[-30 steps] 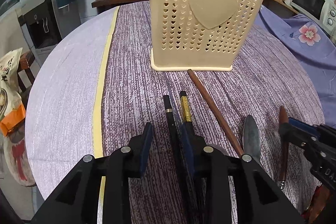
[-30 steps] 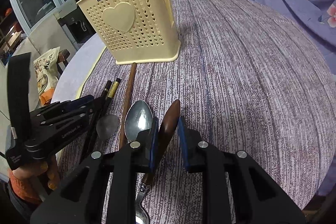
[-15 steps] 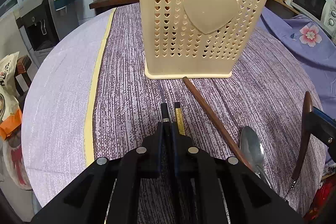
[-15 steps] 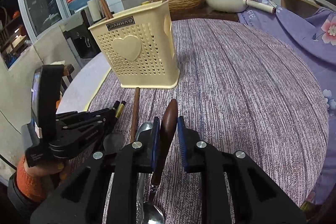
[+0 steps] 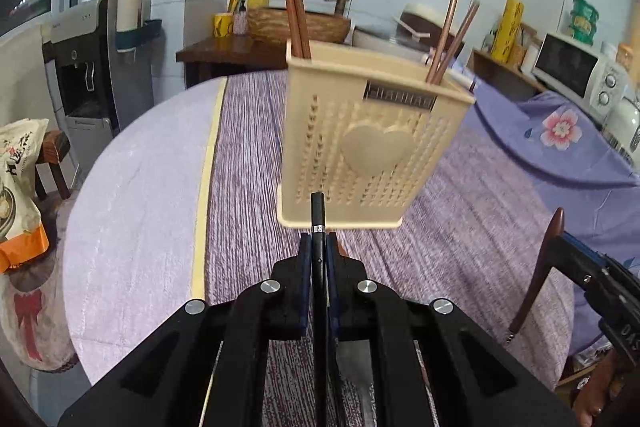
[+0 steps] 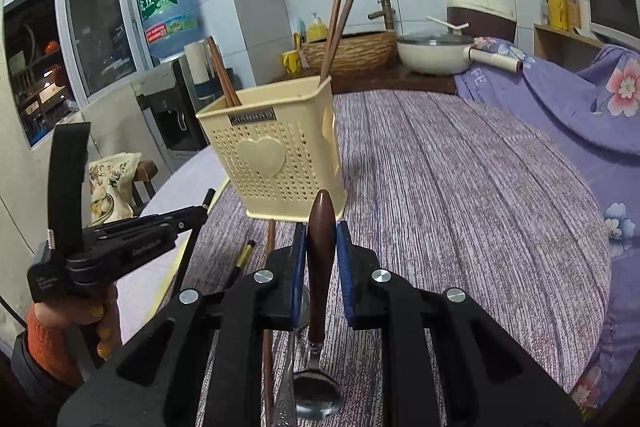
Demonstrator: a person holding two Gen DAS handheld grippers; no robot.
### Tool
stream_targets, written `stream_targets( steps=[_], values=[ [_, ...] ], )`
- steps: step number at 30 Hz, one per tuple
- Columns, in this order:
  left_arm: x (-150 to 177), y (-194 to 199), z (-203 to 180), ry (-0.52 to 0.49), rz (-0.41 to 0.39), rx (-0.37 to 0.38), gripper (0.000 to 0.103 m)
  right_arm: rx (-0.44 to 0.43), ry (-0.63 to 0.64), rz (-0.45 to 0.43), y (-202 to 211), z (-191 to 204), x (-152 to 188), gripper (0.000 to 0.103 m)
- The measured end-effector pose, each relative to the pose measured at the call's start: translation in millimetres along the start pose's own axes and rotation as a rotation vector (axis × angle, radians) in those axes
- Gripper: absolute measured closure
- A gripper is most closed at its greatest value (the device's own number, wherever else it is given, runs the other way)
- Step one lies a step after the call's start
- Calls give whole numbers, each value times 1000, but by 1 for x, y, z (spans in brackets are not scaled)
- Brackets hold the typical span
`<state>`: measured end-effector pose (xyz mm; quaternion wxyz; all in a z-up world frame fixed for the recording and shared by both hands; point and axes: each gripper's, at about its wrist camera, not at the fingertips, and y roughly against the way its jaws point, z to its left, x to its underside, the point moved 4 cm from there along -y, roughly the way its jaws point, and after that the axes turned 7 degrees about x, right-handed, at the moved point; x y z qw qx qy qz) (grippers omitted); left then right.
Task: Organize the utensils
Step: 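Lift the black chopsticks over the basket while the right tool carries the wooden spoon there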
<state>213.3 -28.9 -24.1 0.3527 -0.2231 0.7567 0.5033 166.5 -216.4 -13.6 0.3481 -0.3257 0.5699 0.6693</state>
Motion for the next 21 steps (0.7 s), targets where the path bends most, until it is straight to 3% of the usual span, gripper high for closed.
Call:
stream_targets(
  steps=[9, 21],
  values=[
    [-25, 42, -10, -17, -136, 32, 96, -14, 12, -89, 23, 2, -22, 87],
    [-42, 66, -13, -29, -222, 42, 96, -33, 47, -120, 27, 11, -43, 87]
  ],
)
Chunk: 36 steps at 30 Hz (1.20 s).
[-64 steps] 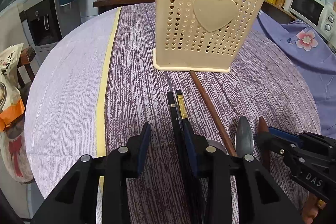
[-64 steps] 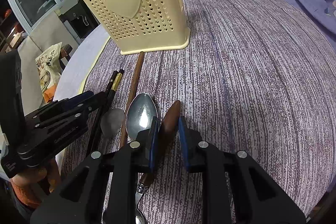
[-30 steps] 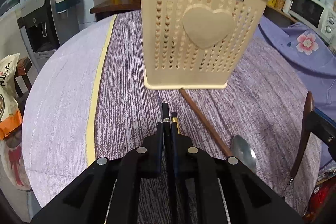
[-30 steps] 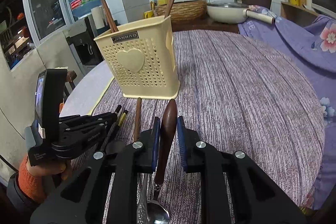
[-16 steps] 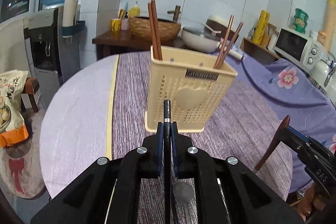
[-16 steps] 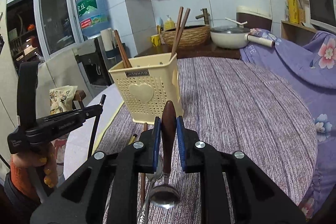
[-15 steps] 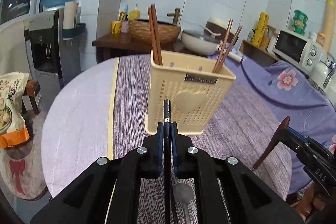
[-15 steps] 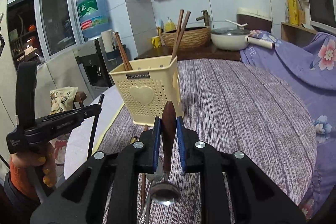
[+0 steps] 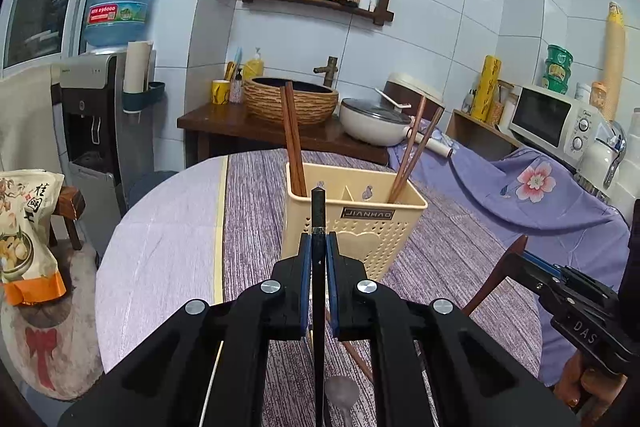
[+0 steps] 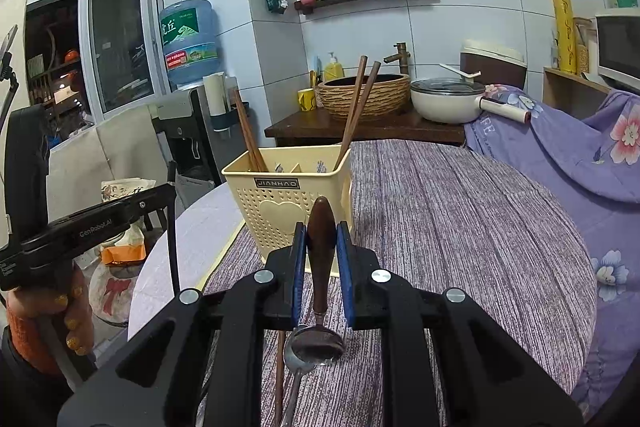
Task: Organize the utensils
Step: 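Lift the black chopsticks over the basket while the right tool carries the wooden spoon there, then open the left tool into the basket while the right tool releases the wooden spoon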
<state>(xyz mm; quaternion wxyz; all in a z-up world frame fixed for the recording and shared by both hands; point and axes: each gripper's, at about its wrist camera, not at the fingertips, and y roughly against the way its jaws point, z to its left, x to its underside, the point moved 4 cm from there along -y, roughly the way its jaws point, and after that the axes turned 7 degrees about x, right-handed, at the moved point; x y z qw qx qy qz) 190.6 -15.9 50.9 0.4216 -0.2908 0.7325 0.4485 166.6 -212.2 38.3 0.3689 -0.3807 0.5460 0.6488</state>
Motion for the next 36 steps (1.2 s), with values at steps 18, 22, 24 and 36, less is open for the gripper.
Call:
stream_targets(
  steps=[18, 22, 24, 36],
  values=[
    [-38, 16, -10, -37, -68, 28, 96, -62, 11, -7, -8, 8, -41, 87],
    [-62, 23, -19, -62, -95, 49, 96, -82, 20, -16, -10, 12, -61, 87],
    [-77, 29, -22, -65, -115, 64, 96, -95, 27, -25, -10, 15, -75, 87],
    [-176, 27, -26, -48, -272, 6, 96, -62, 21, -135, -24, 29, -180, 87]
  ],
)
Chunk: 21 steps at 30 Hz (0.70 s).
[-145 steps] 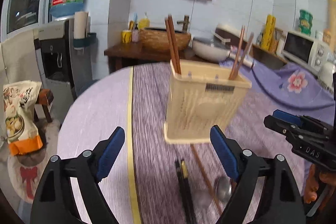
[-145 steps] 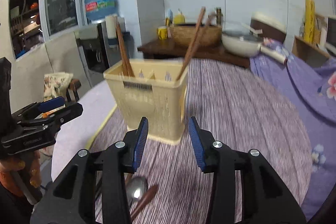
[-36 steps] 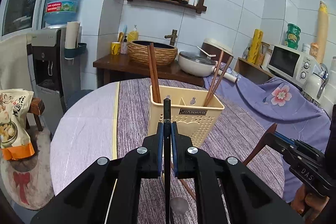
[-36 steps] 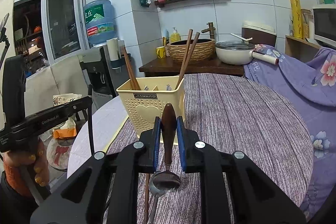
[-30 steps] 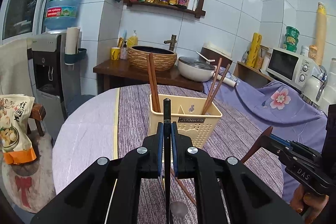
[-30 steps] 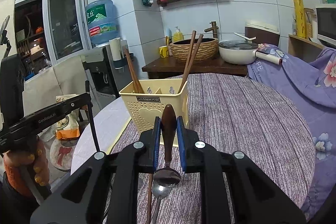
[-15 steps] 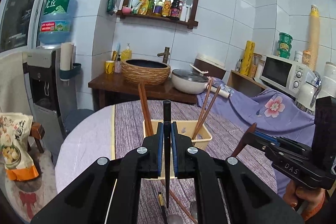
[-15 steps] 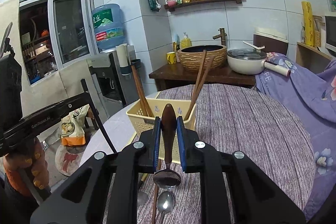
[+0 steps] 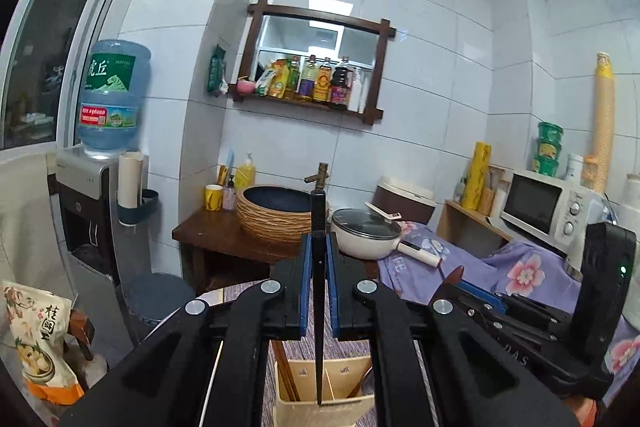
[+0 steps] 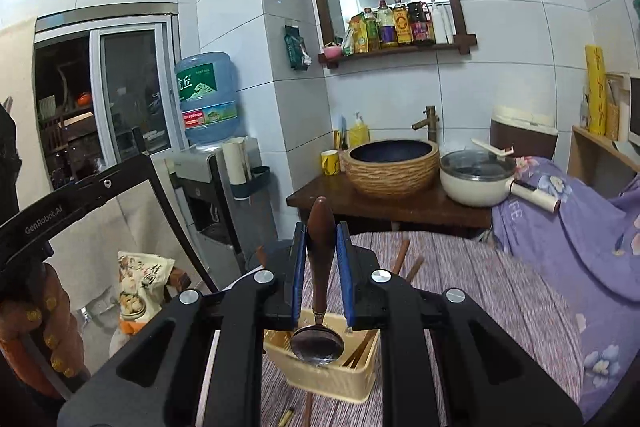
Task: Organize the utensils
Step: 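Open the left tool into the basket while the right tool releases the wooden spoon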
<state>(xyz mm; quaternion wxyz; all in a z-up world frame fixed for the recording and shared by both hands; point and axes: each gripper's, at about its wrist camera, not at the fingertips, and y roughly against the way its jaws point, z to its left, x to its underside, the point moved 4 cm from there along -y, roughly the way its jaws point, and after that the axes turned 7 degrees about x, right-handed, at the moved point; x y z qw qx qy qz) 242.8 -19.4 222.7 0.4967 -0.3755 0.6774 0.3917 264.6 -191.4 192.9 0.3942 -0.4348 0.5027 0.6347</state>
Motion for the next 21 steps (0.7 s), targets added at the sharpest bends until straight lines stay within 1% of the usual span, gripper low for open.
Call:
stream_targets(
  steps=[2, 5, 7, 12, 21],
  values=[
    [4, -11, 5, 4, 5, -25, 96, 19, 5, 2, -9, 1, -3, 87],
    [18, -26, 14, 12, 17, -50, 96, 34, 5, 18, -26, 0, 4, 87],
    [28, -32, 18, 21, 32, -53, 96, 43, 7, 36, -36, -2, 14, 87],
    [59, -46, 26, 42, 100, -57, 96, 53, -4, 101, -57, -8, 45, 87],
    [101, -62, 40, 66, 186, -70, 96, 56, -28, 169, -73, -18, 84, 87]
  ],
)
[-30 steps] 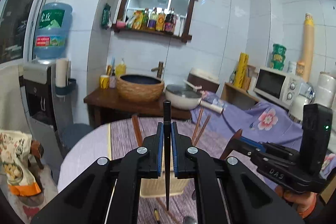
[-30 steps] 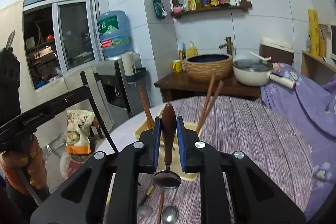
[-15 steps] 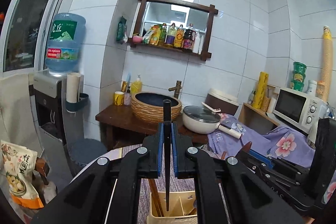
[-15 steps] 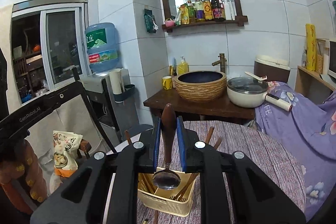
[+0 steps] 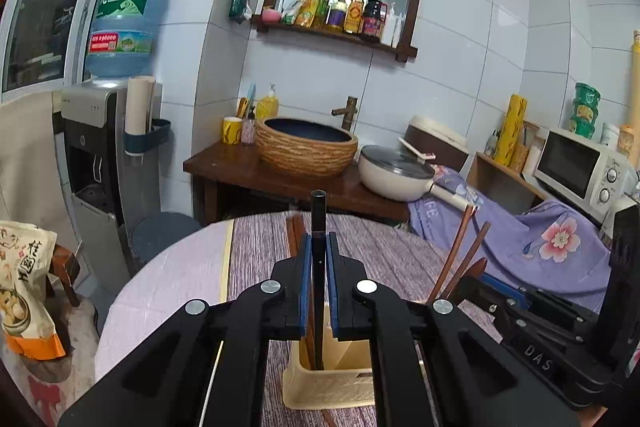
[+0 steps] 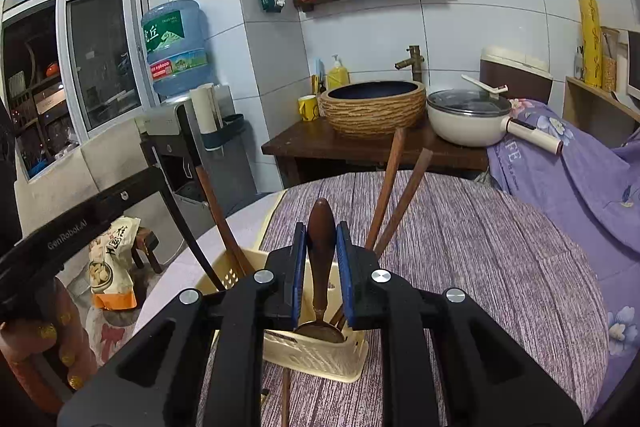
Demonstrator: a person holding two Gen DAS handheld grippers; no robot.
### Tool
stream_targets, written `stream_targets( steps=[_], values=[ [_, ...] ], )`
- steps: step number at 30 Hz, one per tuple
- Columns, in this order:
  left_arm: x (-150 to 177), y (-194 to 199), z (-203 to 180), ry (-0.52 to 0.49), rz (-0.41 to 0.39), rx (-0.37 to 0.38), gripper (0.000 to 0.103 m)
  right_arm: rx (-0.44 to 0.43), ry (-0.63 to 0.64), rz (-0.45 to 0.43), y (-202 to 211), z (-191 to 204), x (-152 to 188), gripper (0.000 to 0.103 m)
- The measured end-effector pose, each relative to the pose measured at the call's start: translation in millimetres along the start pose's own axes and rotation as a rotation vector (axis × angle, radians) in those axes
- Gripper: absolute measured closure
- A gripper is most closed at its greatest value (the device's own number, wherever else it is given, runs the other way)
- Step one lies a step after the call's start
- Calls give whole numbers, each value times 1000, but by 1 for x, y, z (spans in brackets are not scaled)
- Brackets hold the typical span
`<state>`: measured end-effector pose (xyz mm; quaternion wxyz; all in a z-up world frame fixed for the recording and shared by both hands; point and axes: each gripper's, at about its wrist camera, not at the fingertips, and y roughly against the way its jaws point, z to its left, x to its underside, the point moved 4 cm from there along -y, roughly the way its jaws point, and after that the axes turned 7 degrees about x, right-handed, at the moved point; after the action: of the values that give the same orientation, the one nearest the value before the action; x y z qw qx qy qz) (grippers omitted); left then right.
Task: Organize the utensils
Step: 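Open the left tool into the basket while the right tool releases the wooden spoon, then move both tools back down to the remaining spoons and chopsticks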
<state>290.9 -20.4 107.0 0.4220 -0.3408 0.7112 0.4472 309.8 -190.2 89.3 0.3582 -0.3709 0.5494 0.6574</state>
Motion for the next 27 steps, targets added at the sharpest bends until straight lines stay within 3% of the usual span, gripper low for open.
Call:
stream_targets(
  steps=[5, 14, 19, 23, 27],
  values=[
    [20, -15, 10, 18, 58, -12, 96, -1, 3, -3, -1, -2, 5, 87],
    [21, -13, 13, 19, 61, -11, 96, -7, -11, 1, -1, -7, 6, 87],
    [22, -1, 10, -10, 33, -21, 87, 1, 4, -31, 6, -6, 6, 82],
    [25, 17, 10, -11, 1, -11, 68, -12, 8, -64, 18, -6, 4, 61],
    [30, 37, 15, -12, -30, -28, 57, -6, 22, -106, 36, -6, 7, 60]
  ],
)
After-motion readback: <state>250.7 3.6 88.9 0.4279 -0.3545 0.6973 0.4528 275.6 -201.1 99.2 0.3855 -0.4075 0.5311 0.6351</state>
